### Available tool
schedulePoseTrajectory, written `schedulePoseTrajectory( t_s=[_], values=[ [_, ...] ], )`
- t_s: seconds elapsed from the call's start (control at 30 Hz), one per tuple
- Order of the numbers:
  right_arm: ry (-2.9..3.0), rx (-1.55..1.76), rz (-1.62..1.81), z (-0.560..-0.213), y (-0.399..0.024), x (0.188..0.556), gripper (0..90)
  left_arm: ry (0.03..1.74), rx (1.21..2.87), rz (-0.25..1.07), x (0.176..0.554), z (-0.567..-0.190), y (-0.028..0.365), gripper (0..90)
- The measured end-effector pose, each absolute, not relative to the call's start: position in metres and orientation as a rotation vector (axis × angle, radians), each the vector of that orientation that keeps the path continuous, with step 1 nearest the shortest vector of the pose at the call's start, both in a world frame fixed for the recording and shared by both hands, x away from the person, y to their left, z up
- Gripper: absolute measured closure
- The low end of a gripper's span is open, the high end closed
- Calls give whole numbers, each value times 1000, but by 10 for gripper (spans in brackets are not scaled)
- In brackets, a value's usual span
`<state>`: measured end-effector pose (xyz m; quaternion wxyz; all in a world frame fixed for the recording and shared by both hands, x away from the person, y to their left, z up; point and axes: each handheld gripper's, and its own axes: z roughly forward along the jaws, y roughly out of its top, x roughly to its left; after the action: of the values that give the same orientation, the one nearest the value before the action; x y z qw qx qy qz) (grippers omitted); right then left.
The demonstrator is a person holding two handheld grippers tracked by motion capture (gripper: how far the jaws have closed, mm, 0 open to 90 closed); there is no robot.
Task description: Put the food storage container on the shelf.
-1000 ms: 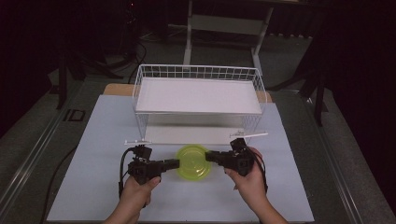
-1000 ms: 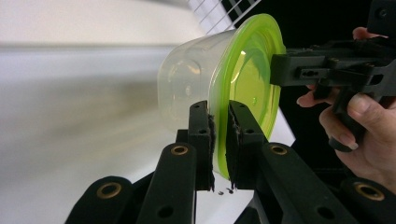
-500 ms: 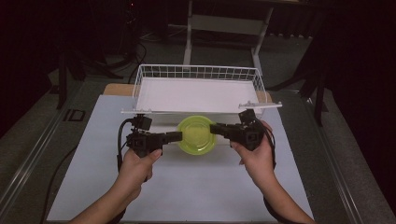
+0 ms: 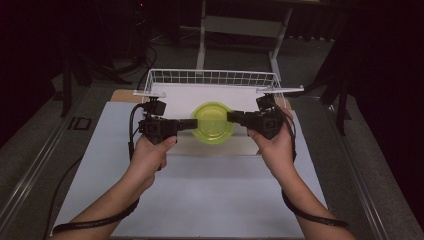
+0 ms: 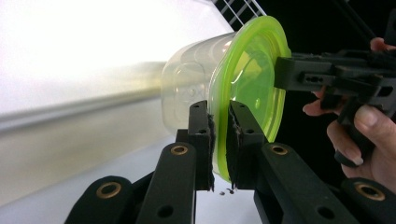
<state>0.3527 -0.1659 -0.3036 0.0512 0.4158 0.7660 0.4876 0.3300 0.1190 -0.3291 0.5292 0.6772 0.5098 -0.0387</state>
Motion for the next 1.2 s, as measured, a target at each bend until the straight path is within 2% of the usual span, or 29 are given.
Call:
schedulePoseTrajectory(
  t_s=[0.43,0.53,0.63,0.97,1.2],
  values=[
    [2310,1418,1489,-293,-167,396,800,1257,1610,-98,375,-319,114,803],
    [2333,1481,1480,-292,-170,406,797,1234,1629,-97,381,-318,111,774],
    [2333,1525,1466,-291,-170,412,791,1217,1645,-63,386,-317,107,692],
    [2280,1605,1419,-290,-164,433,779,1254,1585,-74,402,-321,108,671],
    [2258,1663,1370,-296,-164,446,742,1283,1593,-71,407,-322,100,584]
  ],
)
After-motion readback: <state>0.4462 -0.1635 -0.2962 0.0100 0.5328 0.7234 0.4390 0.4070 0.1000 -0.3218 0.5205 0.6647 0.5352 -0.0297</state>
